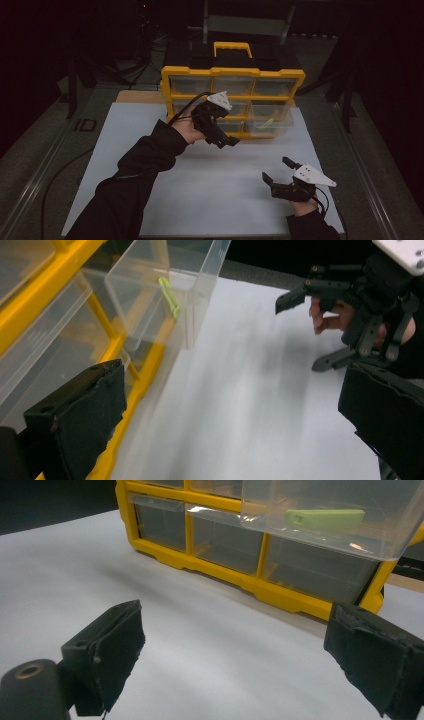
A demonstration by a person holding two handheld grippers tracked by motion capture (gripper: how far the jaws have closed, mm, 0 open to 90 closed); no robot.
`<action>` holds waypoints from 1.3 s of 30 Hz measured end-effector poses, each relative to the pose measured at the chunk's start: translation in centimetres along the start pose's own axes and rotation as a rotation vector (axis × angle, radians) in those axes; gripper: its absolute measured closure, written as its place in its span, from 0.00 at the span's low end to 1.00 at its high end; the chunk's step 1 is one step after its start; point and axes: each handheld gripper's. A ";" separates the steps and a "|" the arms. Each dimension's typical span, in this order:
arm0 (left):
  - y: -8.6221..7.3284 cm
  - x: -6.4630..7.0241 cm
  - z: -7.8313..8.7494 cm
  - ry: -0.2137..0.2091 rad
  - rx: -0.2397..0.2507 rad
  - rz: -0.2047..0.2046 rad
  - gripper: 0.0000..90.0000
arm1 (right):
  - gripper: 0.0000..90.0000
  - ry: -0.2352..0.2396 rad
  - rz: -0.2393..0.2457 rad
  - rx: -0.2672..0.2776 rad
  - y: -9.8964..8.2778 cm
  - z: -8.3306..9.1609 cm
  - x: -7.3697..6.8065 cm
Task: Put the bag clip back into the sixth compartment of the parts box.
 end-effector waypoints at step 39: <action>-12.0 -0.7 7.2 0.104 0.056 0.146 0.00 | 0.10 0.004 0.001 -0.007 0.0 -0.3 -0.1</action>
Point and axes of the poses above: each handheld gripper's, and its own axes: z roughly backward along the jaws, y roughly out of its top, x roughly to its right, and after that the axes turned 15 degrees about y, right-handed
